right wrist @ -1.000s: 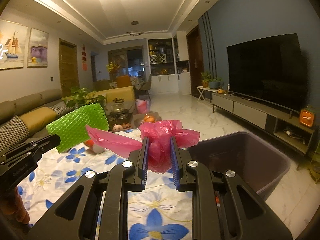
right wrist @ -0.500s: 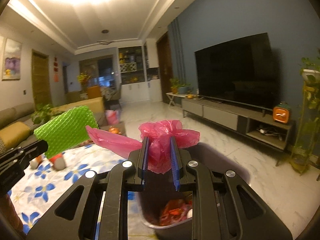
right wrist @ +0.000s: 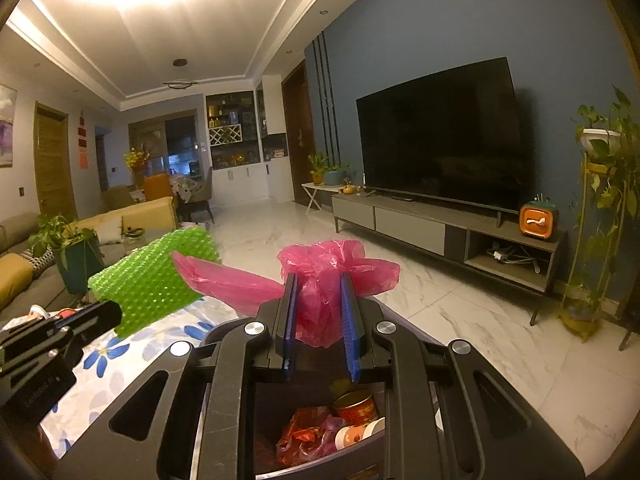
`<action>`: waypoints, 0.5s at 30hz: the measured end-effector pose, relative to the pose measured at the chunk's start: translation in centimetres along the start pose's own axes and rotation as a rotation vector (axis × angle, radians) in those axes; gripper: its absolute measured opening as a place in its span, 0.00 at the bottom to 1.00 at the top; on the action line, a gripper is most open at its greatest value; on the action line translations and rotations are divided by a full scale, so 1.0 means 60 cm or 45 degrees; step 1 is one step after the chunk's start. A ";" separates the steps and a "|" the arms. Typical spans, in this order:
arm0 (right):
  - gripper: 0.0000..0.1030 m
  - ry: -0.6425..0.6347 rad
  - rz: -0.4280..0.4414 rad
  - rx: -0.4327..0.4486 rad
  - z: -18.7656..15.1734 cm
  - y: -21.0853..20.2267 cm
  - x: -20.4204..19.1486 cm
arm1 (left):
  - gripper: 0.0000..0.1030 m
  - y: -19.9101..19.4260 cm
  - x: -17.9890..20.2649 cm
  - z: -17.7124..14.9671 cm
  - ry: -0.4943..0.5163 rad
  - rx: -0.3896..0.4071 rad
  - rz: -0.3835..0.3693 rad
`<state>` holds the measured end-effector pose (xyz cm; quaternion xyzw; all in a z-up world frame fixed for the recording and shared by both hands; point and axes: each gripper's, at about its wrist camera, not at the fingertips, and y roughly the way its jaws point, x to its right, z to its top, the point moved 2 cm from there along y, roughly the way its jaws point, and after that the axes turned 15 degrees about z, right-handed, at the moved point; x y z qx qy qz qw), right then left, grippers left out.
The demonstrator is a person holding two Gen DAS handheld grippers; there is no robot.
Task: Collect trash
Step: 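Lower both tools into the grey bin and open them to drop the net and bag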
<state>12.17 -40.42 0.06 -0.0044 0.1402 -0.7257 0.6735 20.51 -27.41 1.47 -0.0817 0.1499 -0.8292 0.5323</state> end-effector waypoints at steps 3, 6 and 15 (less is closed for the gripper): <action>0.21 0.005 -0.008 -0.003 -0.004 0.006 0.005 | 0.05 0.011 0.009 -0.004 0.003 -0.007 -0.023; 0.21 0.006 -0.011 -0.006 -0.004 0.013 0.011 | 0.05 0.020 0.017 -0.007 0.009 -0.011 -0.041; 0.21 0.008 -0.010 -0.010 -0.002 0.017 0.015 | 0.05 0.046 0.033 -0.013 0.006 -0.039 -0.093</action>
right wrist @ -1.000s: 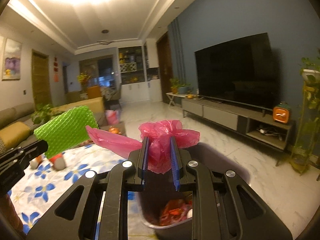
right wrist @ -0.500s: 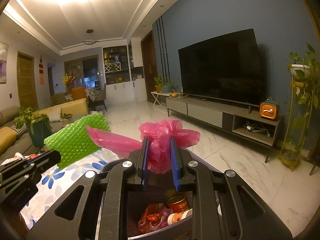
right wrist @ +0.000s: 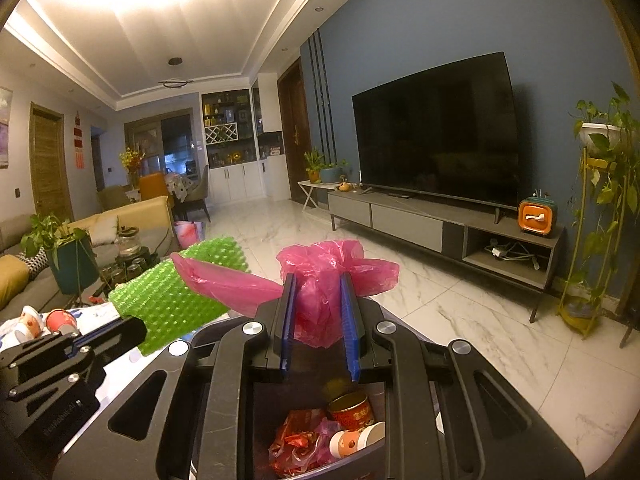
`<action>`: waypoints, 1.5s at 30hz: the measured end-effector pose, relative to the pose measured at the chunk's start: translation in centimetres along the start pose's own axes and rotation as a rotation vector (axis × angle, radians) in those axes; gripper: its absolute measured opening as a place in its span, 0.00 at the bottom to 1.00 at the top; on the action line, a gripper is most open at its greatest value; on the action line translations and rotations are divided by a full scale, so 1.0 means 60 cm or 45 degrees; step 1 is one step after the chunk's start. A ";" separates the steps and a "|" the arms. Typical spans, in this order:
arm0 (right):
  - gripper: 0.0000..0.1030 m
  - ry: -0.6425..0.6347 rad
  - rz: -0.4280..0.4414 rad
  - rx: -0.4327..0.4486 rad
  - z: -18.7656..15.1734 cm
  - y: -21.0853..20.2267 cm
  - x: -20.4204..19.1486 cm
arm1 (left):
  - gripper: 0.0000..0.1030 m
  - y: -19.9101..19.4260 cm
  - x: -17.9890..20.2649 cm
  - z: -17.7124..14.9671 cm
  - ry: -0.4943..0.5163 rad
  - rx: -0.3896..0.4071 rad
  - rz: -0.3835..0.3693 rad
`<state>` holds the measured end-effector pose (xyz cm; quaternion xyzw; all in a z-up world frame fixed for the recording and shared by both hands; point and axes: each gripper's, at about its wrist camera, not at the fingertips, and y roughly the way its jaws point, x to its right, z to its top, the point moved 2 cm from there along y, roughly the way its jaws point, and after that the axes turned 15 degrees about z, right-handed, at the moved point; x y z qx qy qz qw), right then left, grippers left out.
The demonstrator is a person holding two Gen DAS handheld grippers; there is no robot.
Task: Collect trash
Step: 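Lower both tools into the grey bin and open them to drop the net and bag, then move both open tools back over the white-orange cup and red cup on the table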
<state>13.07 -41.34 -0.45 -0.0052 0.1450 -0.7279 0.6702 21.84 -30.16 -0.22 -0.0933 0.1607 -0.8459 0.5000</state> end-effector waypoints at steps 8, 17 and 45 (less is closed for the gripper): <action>0.25 -0.004 0.010 0.008 0.001 0.010 0.000 | 0.05 0.019 0.007 -0.008 -0.013 -0.028 -0.049; 0.52 0.015 0.002 0.048 0.001 0.000 0.000 | 0.28 0.035 0.006 -0.029 -0.018 -0.090 -0.094; 0.81 -0.071 0.243 0.025 -0.040 -0.042 -0.180 | 0.90 -0.179 -0.345 -0.111 -0.344 -0.052 0.656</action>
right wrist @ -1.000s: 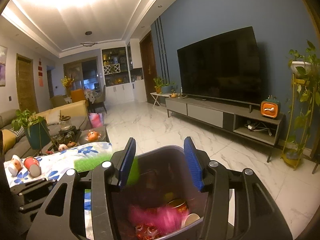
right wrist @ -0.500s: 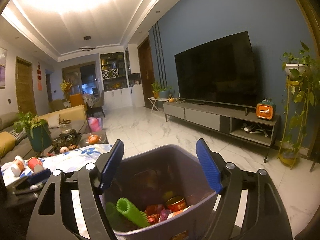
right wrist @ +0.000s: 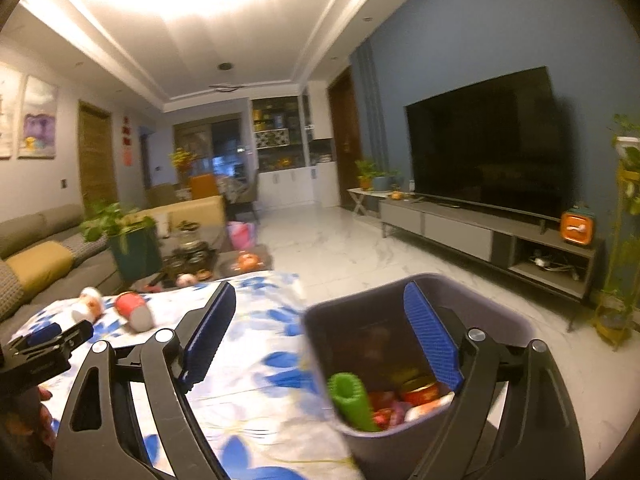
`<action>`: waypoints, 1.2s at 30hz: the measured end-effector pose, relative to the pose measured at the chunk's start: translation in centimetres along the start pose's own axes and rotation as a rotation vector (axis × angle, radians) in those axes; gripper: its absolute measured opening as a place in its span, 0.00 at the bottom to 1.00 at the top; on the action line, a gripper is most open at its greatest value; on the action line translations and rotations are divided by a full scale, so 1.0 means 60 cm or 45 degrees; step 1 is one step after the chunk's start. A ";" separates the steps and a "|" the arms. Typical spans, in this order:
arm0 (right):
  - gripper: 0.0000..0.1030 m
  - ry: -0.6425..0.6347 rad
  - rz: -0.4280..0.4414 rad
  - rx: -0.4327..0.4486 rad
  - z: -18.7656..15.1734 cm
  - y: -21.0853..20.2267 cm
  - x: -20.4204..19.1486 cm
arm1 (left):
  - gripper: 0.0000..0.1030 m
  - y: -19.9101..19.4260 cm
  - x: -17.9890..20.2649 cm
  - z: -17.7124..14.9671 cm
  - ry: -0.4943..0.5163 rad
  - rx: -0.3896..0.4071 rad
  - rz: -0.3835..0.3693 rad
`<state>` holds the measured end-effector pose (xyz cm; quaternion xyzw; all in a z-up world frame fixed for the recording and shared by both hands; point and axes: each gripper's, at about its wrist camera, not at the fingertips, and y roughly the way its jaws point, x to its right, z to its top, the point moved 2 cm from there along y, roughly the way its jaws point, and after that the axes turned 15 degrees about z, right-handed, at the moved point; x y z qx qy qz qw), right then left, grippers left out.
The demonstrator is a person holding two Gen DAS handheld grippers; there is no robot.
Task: Collect trash
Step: 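Move both open tools back over the white-orange cup and red cup on the table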
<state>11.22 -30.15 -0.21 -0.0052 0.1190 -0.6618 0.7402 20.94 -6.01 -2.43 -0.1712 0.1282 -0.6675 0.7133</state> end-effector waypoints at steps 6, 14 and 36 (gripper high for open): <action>0.81 -0.039 0.119 -0.018 0.003 0.027 -0.072 | 0.90 -0.009 -0.101 -0.002 -0.043 0.016 0.146; 0.81 -0.094 0.248 -0.084 0.000 0.091 -0.160 | 0.90 -0.016 -0.186 0.016 -0.094 0.039 0.266; 0.85 -0.226 0.459 -0.313 -0.033 0.347 -0.321 | 0.91 0.128 -0.270 0.102 -0.153 0.052 0.395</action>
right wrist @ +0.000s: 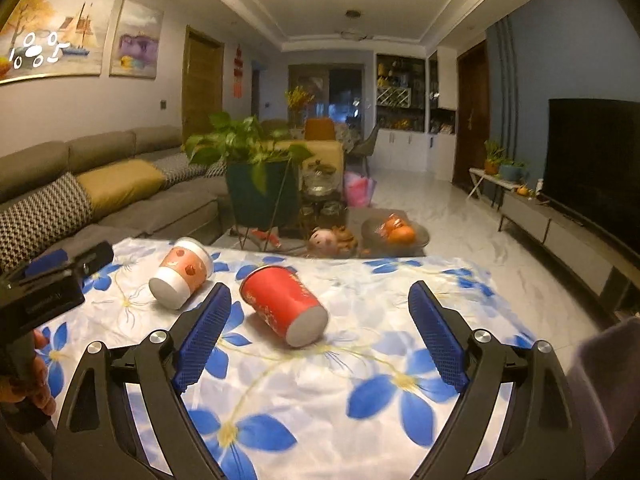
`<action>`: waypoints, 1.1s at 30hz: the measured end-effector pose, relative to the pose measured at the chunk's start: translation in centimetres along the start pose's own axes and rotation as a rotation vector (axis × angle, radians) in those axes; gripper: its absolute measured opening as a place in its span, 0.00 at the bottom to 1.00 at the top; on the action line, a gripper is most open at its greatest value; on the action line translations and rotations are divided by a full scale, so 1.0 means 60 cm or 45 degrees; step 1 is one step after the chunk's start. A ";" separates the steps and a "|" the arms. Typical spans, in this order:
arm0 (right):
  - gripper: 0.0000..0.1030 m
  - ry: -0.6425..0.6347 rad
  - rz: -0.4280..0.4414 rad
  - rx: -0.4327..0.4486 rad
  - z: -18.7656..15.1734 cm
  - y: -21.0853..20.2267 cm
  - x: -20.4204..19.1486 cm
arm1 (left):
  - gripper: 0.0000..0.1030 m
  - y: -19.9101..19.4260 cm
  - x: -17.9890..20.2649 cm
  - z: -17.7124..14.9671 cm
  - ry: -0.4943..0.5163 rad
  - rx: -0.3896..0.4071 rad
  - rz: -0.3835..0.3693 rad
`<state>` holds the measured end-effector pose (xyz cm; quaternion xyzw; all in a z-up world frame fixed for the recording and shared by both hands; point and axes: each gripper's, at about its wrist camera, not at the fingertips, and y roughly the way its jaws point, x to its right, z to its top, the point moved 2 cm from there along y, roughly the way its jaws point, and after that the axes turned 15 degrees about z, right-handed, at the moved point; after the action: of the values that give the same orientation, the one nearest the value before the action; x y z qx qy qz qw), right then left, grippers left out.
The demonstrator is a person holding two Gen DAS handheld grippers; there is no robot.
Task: Collect trash
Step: 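Move both open tools back over the white-orange cup and red cup on the table, then grasp the white-orange paper cup with the left tool while the right tool grasps the red cup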
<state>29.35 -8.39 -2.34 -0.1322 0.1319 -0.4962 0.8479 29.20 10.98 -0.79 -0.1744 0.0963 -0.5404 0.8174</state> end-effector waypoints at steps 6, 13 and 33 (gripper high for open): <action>0.88 0.046 0.055 -0.119 -0.003 0.094 0.019 | 0.91 0.044 0.022 0.017 0.019 0.025 -0.002; 0.93 0.055 0.055 -0.222 -0.006 0.173 0.033 | 0.91 0.084 0.023 -0.001 0.030 -0.006 -0.008; 0.63 0.061 0.117 -0.414 -0.034 0.241 0.034 | 0.90 0.139 0.030 -0.024 0.047 -0.137 -0.093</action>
<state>41.25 -3.51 -9.56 -0.2494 0.2365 -0.4321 0.8338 36.48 12.04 -5.30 -0.2116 0.1341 -0.5670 0.7847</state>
